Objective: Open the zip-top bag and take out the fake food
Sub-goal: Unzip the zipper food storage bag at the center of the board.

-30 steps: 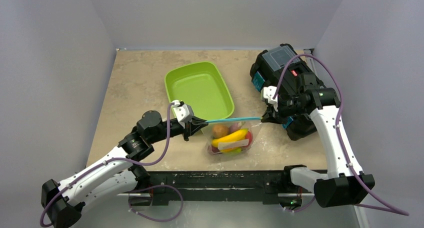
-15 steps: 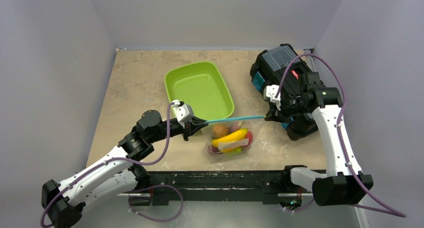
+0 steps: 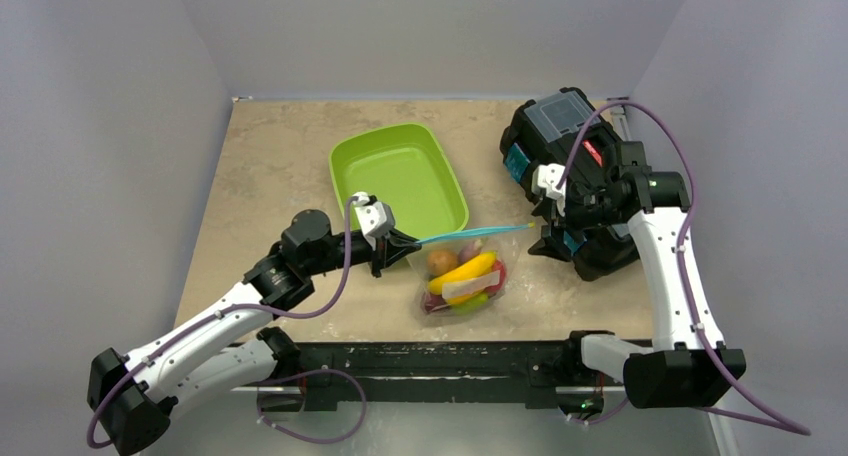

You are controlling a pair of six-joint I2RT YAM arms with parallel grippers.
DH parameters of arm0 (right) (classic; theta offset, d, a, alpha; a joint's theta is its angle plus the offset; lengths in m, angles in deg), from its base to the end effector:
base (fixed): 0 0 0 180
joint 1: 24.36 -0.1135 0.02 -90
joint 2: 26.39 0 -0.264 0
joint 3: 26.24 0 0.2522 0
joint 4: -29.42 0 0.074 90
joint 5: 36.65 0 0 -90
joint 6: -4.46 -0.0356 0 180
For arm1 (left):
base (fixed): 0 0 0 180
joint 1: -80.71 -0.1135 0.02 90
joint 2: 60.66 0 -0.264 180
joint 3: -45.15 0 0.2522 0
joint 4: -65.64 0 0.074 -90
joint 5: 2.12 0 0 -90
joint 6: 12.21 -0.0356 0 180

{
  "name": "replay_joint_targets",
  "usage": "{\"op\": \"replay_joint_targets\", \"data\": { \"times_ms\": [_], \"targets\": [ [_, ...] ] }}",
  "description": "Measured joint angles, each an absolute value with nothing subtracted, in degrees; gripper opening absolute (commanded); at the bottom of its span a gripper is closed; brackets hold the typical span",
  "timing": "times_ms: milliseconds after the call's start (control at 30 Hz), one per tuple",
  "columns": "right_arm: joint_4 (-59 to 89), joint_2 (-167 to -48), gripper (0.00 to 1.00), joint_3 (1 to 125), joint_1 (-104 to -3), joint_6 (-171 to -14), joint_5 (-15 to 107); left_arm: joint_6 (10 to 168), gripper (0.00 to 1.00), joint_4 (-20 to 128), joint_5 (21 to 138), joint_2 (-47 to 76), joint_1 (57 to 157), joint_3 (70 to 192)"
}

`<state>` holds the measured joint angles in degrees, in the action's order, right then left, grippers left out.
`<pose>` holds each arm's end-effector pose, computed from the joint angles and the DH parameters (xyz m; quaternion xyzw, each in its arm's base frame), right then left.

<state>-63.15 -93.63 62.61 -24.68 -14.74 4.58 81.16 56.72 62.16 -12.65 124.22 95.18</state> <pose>0.1840 0.0278 0.3577 -0.5779 0.6910 0.2456 0.3580 0.1349 -0.1494 0.3059 0.3890 0.6346 -0.4100 0.5270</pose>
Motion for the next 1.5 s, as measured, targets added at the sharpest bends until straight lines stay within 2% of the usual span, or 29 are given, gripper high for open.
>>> {"op": "replay_joint_targets", "data": {
  "times_ms": [367, 567, 700, 867, 1100, 1500],
  "targets": [
    [-63.2, -92.6, 0.91, 63.0, -24.4, -17.3, -4.9, 81.1, 0.0, 55.8, 58.2, -12.0, 124.2, 96.1],
    [-63.4, -90.5, 0.91, 63.0, -15.0, -20.5, -9.9, 79.6, 0.0, 52.1, 56.2, -13.0, 124.2, 97.5],
    [-63.3, -89.6, 0.92, 62.6, -13.4, -21.0, -10.7, 79.9, 0.0, 51.3, 55.5, -13.8, 124.2, 97.6],
    [-63.4, -86.9, 0.96, 61.1, -13.4, -21.1, -10.6, 80.7, 0.0, 51.3, 55.2, -14.6, 124.2, 97.6],
    [-63.5, -82.6, 0.96, 61.0, -15.9, -21.4, -10.4, 82.6, 0.0, 51.8, 55.2, -14.7, 124.2, 97.1],
    [-63.5, -85.0, 0.94, 60.9, -23.7, -21.1, -9.2, 84.3, 0.0, 51.3, 55.2, -15.3, 124.3, 96.9]
  ]
}}
